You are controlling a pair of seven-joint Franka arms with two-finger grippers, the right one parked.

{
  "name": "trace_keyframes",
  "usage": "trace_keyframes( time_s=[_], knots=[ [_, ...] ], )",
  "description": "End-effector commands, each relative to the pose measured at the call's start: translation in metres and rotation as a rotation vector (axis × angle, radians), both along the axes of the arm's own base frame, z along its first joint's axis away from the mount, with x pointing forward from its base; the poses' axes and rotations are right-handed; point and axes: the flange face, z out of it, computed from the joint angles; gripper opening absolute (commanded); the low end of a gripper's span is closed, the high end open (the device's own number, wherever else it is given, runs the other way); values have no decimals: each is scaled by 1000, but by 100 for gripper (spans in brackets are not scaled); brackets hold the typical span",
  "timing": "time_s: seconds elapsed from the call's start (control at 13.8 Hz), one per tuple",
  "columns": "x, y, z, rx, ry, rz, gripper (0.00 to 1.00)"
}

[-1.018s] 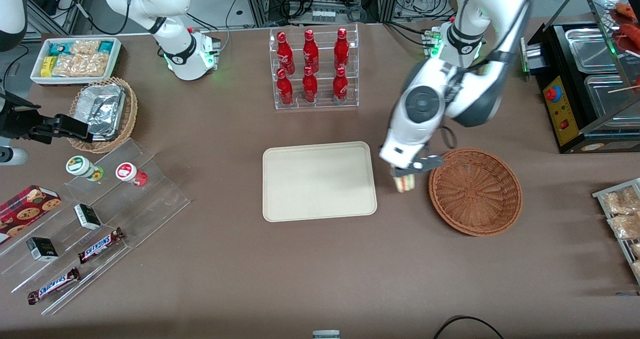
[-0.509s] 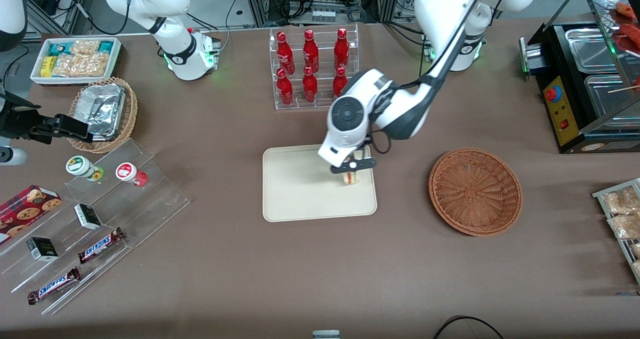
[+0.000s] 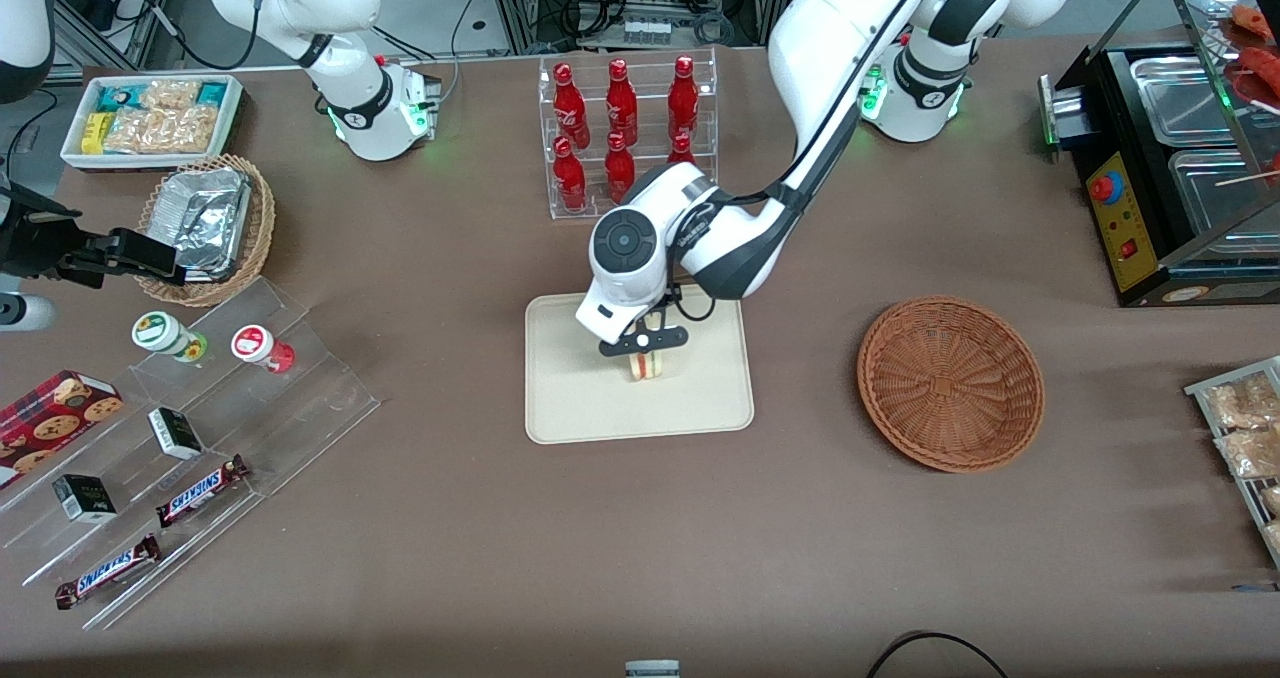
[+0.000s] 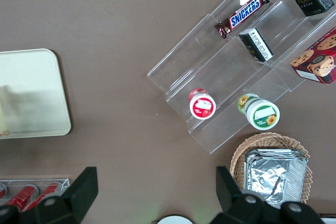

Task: Place sandwich from basket to tray
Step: 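Lower the sandwich onto the tray center and open the left gripper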

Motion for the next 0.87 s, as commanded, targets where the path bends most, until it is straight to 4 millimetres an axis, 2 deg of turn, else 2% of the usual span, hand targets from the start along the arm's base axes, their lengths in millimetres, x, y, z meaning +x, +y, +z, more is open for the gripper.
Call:
trace_keyframes(
  time_s=[0.0, 0.29, 0.8],
  knots=[
    [6, -8, 1, -8, -34, 25, 0],
    [12, -6, 3, -4, -78, 16, 0],
    [15, -5, -20, 18, -89, 40, 0]
  ],
)
